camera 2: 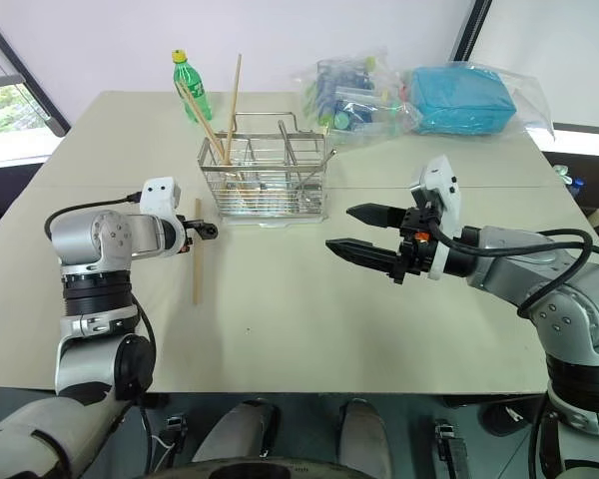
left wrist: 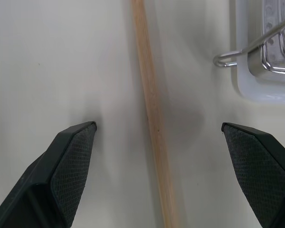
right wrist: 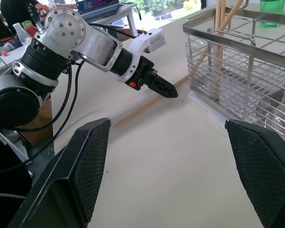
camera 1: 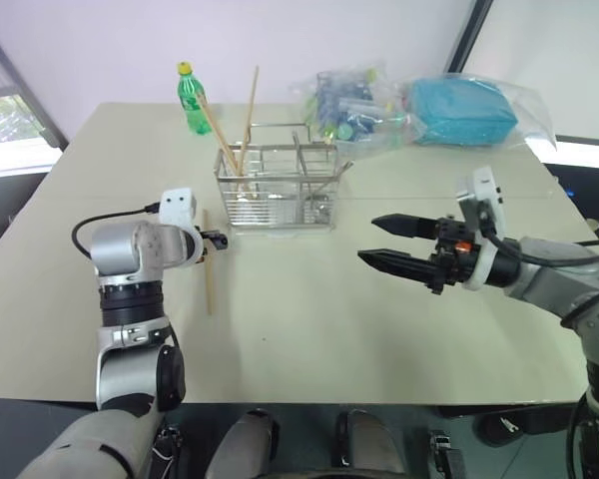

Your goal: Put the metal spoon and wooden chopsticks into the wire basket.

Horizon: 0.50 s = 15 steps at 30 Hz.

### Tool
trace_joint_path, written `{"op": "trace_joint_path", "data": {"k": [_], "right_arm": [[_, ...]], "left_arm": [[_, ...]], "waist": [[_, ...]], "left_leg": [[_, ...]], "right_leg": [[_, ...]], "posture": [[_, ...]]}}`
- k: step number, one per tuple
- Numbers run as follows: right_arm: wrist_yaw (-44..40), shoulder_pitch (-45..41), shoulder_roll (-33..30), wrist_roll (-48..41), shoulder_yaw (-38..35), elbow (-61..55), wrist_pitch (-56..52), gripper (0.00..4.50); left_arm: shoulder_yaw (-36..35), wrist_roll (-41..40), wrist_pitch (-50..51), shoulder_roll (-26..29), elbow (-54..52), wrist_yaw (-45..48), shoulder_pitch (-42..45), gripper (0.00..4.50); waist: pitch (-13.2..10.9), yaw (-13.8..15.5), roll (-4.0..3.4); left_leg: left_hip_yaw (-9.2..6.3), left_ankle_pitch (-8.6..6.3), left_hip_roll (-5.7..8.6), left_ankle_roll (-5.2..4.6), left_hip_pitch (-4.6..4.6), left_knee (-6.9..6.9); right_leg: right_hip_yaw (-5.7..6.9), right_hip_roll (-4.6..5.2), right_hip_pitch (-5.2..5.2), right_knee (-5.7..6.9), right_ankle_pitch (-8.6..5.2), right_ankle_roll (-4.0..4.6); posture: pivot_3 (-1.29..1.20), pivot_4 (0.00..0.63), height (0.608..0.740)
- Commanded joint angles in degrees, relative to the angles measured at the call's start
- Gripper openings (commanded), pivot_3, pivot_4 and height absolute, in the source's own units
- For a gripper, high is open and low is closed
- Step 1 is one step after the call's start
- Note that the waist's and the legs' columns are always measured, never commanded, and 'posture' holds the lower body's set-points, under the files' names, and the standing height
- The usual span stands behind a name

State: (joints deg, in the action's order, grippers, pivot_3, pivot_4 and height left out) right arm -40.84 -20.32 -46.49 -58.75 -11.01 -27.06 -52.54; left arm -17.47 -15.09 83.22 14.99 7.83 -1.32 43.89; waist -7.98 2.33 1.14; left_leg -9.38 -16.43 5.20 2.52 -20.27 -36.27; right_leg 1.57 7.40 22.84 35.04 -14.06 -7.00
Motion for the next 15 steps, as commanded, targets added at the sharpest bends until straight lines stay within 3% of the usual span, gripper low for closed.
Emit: {"op": "trace_joint_path", "data": {"k": [1, 7, 15], "right_arm": [[-0.03, 0.06, -0.07, -0.77, -1.7, -1.33, 0.6, 3.99], [0.08, -0.01, 0.35, -0.51, -1.3, -1.1, 0.85, 3.99], [0.07, -0.49, 0.71, -0.14, -0.87, -0.68, 0.87, 3.99]], "left_arm": [[0.02, -0.03, 0.45, -0.54, 3.54, 1.52, -0.06, 3.21], [0.41, 0.73, 0.87, 0.1, 4.42, 1.77, 1.03, 0.1], [1.26, 3.2, -1.56, 2.74, 3.6, 1.42, 1.41, 0.04]], "waist": [[0.01, 0.03, -0.02], [0.01, 0.2, -0.01], [0.0, 0.01, -0.01]], "left_leg": [[0.0, 0.0, 0.0, 0.0, 0.0, 0.0], [-0.07, 0.01, 0.08, 0.01, -0.08, -0.07], [-0.07, 0.0, 0.07, 0.01, -0.07, -0.05]], "right_leg": [[0.0, 0.0, 0.0, 0.01, 0.0, -0.01], [0.04, 0.06, 0.0, 0.0, -0.02, -0.04], [0.05, 0.07, 0.02, 0.0, -0.03, -0.05]], "posture": [[0.0, 0.15, 0.696], [0.0, 0.15, 0.696], [0.0, 0.15, 0.696]]}}
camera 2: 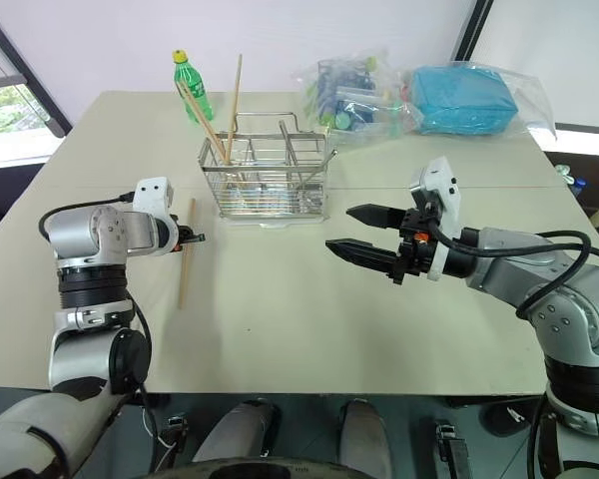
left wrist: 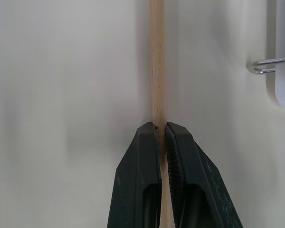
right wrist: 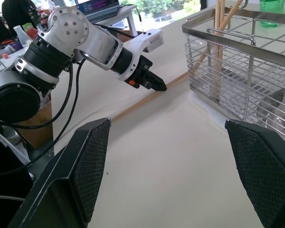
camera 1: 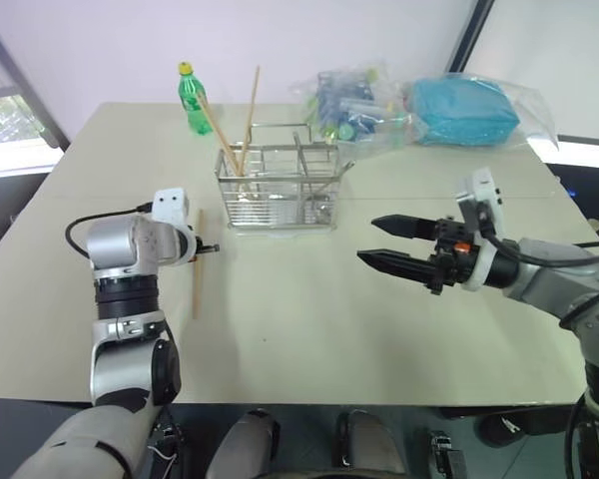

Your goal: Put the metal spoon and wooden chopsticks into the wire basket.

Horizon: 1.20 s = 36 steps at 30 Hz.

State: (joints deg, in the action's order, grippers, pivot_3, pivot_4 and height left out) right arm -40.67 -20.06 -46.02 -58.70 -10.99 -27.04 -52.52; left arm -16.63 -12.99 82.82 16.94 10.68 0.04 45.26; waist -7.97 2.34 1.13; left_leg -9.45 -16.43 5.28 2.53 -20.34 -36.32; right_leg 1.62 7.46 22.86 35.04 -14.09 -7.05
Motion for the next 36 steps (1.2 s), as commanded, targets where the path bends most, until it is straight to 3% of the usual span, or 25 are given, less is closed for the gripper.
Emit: {"op": "trace_joint_path", "data": {"k": [1, 11, 15, 19, 24, 36], "right_arm": [[-0.27, -0.88, 0.14, -0.02, -0.77, -0.51, 0.87, 3.99], [-2.11, -3.95, -0.97, 0.86, 0.08, 1.96, 0.06, 3.99], [-2.21, -4.89, -0.89, 1.05, 0.72, 2.42, -0.63, 3.99], [-2.03, -5.55, -0.66, 0.41, 0.27, 2.69, -1.49, 3.99], [-1.2, -6.29, -0.12, -0.05, -0.06, 2.78, -2.39, 3.99], [3.86, -3.18, 0.05, -3.7, -3.93, -0.52, -3.96, 3.99]], "left_arm": [[0.39, 1.48, -1.92, 1.26, 0.4, -0.19, 0.22, 0.04], [-6.63, 2.2, -26.65, 6.66, -4.21, -1.86, 2.9, 0.04], [-15.4, -2.91, -42.17, 7.95, -5.75, -1.58, 8.91, 0.04], [-17.67, -8.87, -48.48, 6.95, -5.37, 1.06, 14.51, 0.04], [-12.08, -12.04, -53.42, 3.3, -2.48, 6.28, 19.39, 0.04], [0.58, -8.39, -63.42, -3.73, 3.75, 12.47, 14.06, 0.04]], "waist": [[-0.01, -0.02, 0.02], [-0.24, -0.12, 0.4], [-0.38, 0.01, 0.68], [-0.41, 0.04, 0.75], [-0.4, 0.05, 0.76], [-0.41, -0.32, 0.74]], "left_leg": [[0.0, 0.0, 0.0, 0.0, 0.0, 0.0], [0.0, 0.2, -0.11, 0.36, -0.17, 0.09], [-0.02, 0.19, -0.07, 0.35, -0.25, 0.05], [-0.02, 0.18, -0.04, 0.33, -0.26, 0.05], [0.01, 0.18, 0.02, 0.31, -0.19, 0.0], [0.06, 0.18, -0.03, 0.29, -0.16, 0.02]], "right_leg": [[0.0, 0.0, 0.0, 0.0, 0.0, 0.0], [-0.04, -0.04, 0.31, 0.0, 0.01, 0.02], [-0.01, -0.01, 0.28, -0.05, 0.02, 0.02], [0.02, 0.06, 0.28, -0.07, 0.02, 0.02], [0.1, 0.09, 0.15, -0.07, 0.02, 0.0], [0.08, 0.04, 0.19, -0.04, 0.03, 0.0]], "posture": [[0.0, 0.15, 0.696], [0.0, 0.15, 0.696], [0.0, 0.15, 0.696], [0.0, 0.15, 0.696], [0.0, 0.15, 0.696], [0.0, 0.15, 0.696]]}}
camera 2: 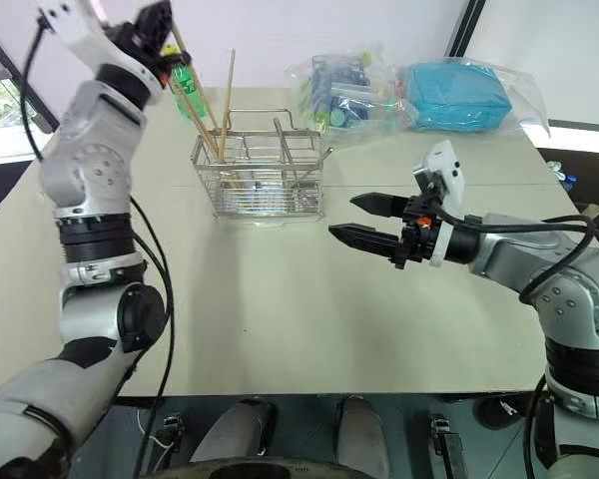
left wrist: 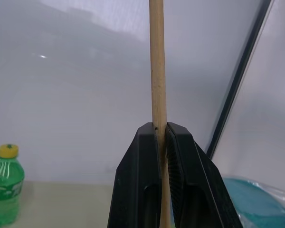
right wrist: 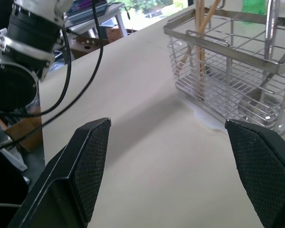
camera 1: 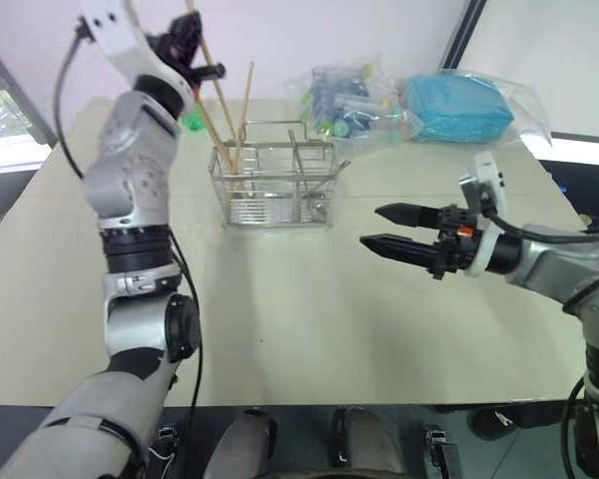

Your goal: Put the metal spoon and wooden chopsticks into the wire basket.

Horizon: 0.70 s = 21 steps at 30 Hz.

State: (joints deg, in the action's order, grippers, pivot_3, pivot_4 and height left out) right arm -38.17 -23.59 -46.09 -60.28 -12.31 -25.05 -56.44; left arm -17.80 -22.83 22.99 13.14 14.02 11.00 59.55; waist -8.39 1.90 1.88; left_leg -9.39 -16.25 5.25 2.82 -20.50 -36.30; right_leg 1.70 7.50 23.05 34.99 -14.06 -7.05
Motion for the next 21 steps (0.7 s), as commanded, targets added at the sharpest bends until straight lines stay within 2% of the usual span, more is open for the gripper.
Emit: {"op": "trace_joint_path", "data": {"k": [1, 14, 17, 19, 20, 21], "right_arm": [[1.82, 0.71, 0.08, -2.49, -2.91, -2.84, -0.12, 3.99], [5.04, 2.14, -0.52, -5.19, -4.07, -3.53, -0.07, 3.99], [4.87, 1.98, -0.61, -4.9, -3.88, -3.14, 0.1, 3.99], [4.68, 1.72, -0.51, -4.48, -3.54, -2.81, 0.32, 3.99], [4.61, 1.56, -0.42, -4.3, -3.36, -2.64, 0.42, 3.99], [4.53, 1.4, -0.32, -4.14, -3.19, -2.47, 0.53, 3.99]], "left_arm": [[2.36, 1.81, -4.43, -0.1, 1.1, 1.93, -0.64, 0.04], [5.91, 3.67, -9.58, -1.25, 2.74, 4.05, -4.48, 0.04], [5.88, 3.21, -8.9, -1.8, 1.57, 3.57, -5.32, 1.1], [6.0, 3.18, -8.5, -2.06, 0.55, 3.27, -5.94, 2.09], [5.98, 3.17, -8.23, -2.13, -0.01, 3.05, -6.25, 2.37], [5.91, 3.11, -7.93, -2.18, -0.49, 2.83, -6.47, 2.91]], "waist": [[0.0, 0.21, 0.0], [0.0, 0.22, 0.0], [0.0, 0.3, 0.0], [0.0, 0.31, 0.0], [0.0, 0.31, 0.0], [0.0, 0.31, 0.0]], "left_leg": [[0.0, 0.0, 0.01, 0.0, 0.0, -0.01], [-0.02, -0.02, 0.02, -0.04, 0.0, -0.02], [-0.02, -0.01, 0.02, -0.04, -0.01, -0.02], [-0.02, -0.02, 0.02, -0.04, -0.03, -0.04], [-0.02, -0.02, 0.02, -0.05, -0.03, -0.04], [-0.02, -0.02, 0.03, -0.05, -0.03, -0.04]], "right_leg": [[0.0, 0.01, -0.01, 0.0, 0.0, 0.0], [0.0, 0.02, -0.01, -0.01, 0.0, 0.0], [0.0, 0.0, -0.02, 0.0, 0.0, 0.0], [0.0, 0.01, -0.02, -0.01, 0.0, 0.0], [0.0, 0.01, -0.02, -0.01, 0.0, 0.0], [0.0, 0.01, -0.02, -0.01, 0.0, 0.0]], "posture": [[0.0, 0.15, 0.696], [0.0, 0.15, 0.696], [0.0, 0.15, 0.696], [0.0, 0.15, 0.696], [0.0, 0.15, 0.696], [0.0, 0.15, 0.696]]}}
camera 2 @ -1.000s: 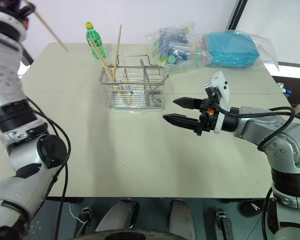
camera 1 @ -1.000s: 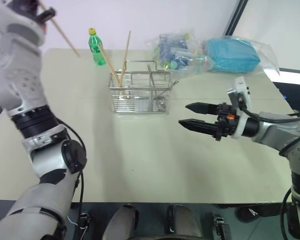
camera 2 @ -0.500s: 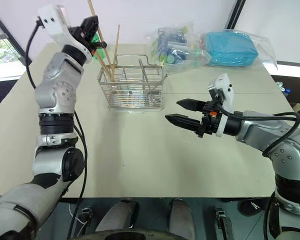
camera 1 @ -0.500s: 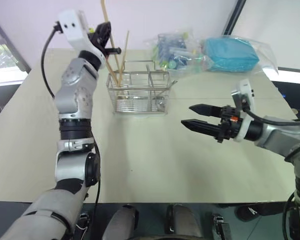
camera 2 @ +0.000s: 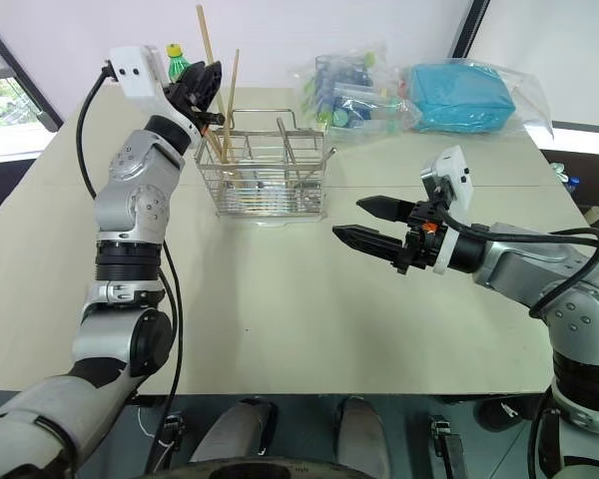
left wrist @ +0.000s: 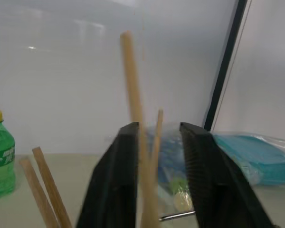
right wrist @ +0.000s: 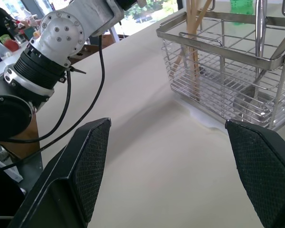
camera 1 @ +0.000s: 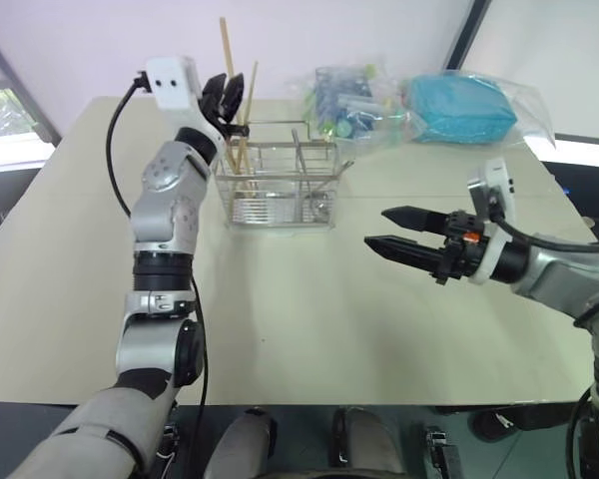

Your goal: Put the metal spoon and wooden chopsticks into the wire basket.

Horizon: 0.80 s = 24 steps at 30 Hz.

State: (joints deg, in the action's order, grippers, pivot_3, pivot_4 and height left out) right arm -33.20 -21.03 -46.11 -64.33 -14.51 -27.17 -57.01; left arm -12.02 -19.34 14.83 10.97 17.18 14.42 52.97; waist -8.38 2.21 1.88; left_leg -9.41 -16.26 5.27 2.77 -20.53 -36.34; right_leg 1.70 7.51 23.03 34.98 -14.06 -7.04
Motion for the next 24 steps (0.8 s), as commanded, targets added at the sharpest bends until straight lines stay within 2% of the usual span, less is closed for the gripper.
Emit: {"op": "trace_joint_path", "data": {"k": [1, 3, 14, 19, 24], "right_arm": [[-0.52, -1.31, -0.2, 0.07, -0.81, -0.2, 1.21, 3.99], [-0.74, -1.61, 0.03, 0.52, -0.37, 0.17, 1.51, 3.99], [-3.32, -3.27, 1.25, 4.2, 2.53, 2.52, 3.76, 3.99], [-9.45, -5.45, -2.44, 11.06, 4.14, 7.19, 7.55, 3.99], [-17.07, -6.74, -6.91, 18.81, 6.7, 13.57, 12.45, 3.99]], "left_arm": [[-0.04, -0.57, 0.58, -0.06, -4.15, -0.86, -0.1, 3.4], [-0.34, -0.89, 1.23, 0.02, -5.08, -1.29, -0.45, 4.45], [-1.84, -2.05, 7.25, 3.53, -12.27, -3.64, -1.58, 4.48], [-0.22, -3.69, 17.74, 19.15, -19.94, 8.26, -3.53, 4.48], [-2.72, -6.29, 22.03, 38.02, -27.04, 23.9, -14.22, 4.48]], "waist": [[0.0, 0.0, 0.0], [0.0, 0.0, 0.0], [0.0, -0.04, 0.0], [-0.02, -1.19, -0.04], [-0.04, -1.99, -0.22]], "left_leg": [[0.0, 0.0, 0.0, 0.0, 0.01, 0.0], [0.0, 0.0, 0.0, 0.0, 0.01, 0.0], [0.0, 0.0, -0.01, 0.0, 0.02, -0.01], [0.03, 0.0, -0.01, 0.0, 0.02, 0.06], [-0.01, -0.01, -0.08, -0.01, 0.09, 0.19]], "right_leg": [[0.0, 0.0, 0.0, 0.0, 0.0, 0.0], [0.0, 0.0, 0.0, 0.01, 0.0, 0.0], [0.0, -0.02, -0.01, 0.02, 0.0, 0.0], [-0.04, -0.11, 0.07, 0.07, 0.0, 0.01], [-0.1, -0.12, 0.07, 0.05, -0.02, 0.03]], "posture": [[0.0, 0.15, 0.696], [0.0, 0.15, 0.696], [0.0, 0.15, 0.696], [0.0, 0.15, 0.696], [0.0, 0.15, 0.696]]}}
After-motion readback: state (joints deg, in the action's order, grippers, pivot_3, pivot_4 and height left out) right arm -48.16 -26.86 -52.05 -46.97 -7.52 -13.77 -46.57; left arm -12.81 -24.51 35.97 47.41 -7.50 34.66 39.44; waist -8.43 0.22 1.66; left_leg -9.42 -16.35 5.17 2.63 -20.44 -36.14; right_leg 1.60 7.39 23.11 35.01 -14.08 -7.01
